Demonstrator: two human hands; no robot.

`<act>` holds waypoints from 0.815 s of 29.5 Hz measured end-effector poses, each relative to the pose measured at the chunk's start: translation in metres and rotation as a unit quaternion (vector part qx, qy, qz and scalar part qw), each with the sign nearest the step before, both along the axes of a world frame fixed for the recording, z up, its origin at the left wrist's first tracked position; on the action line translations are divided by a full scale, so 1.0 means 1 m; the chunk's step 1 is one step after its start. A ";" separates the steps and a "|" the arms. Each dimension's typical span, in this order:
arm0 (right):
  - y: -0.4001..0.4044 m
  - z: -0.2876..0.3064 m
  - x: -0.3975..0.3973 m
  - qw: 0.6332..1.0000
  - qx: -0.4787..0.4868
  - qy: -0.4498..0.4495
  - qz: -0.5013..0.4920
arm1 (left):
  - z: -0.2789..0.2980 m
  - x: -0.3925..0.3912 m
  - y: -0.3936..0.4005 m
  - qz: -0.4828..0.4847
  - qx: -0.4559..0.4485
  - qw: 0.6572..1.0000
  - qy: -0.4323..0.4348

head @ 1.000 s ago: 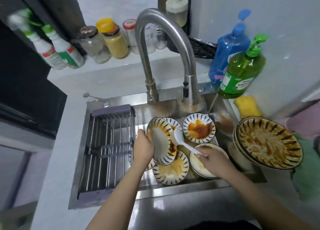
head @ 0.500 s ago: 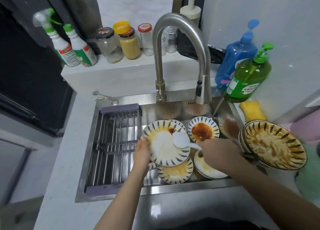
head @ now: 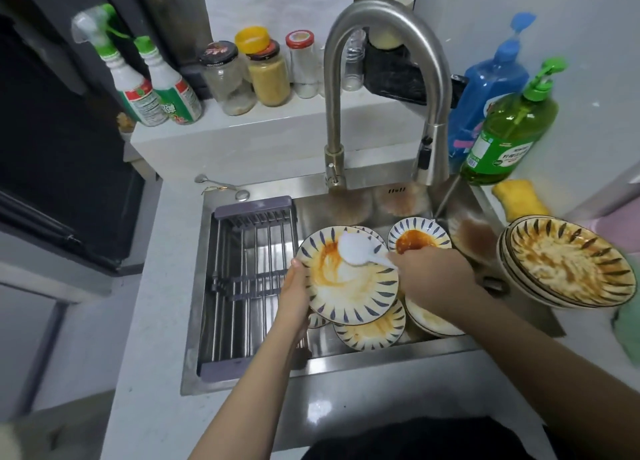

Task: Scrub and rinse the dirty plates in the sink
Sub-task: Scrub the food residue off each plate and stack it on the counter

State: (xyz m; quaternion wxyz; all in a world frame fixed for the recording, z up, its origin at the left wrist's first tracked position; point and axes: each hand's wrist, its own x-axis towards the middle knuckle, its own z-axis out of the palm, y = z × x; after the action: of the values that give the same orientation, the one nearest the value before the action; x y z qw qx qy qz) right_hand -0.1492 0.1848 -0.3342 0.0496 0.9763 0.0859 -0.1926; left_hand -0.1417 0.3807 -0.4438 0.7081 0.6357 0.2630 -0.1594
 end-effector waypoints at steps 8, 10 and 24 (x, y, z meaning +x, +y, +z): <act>0.005 0.017 -0.020 0.997 0.034 0.067 0.005 | 0.020 0.004 0.026 -0.001 -0.025 1.000 -0.008; 0.012 0.016 -0.015 1.000 0.004 0.015 -0.015 | 0.020 0.002 0.029 -0.024 -0.026 0.999 -0.022; 0.026 0.013 -0.025 0.998 0.047 -0.038 -0.009 | 0.027 0.007 0.028 -0.041 0.005 0.998 -0.039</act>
State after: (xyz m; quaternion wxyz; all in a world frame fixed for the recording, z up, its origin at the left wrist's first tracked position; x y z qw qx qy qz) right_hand -0.1746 0.2104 -0.3215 0.0054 0.9849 0.0837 -0.1512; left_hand -0.1345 0.4082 -0.4166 0.7075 0.6552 0.2097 -0.1620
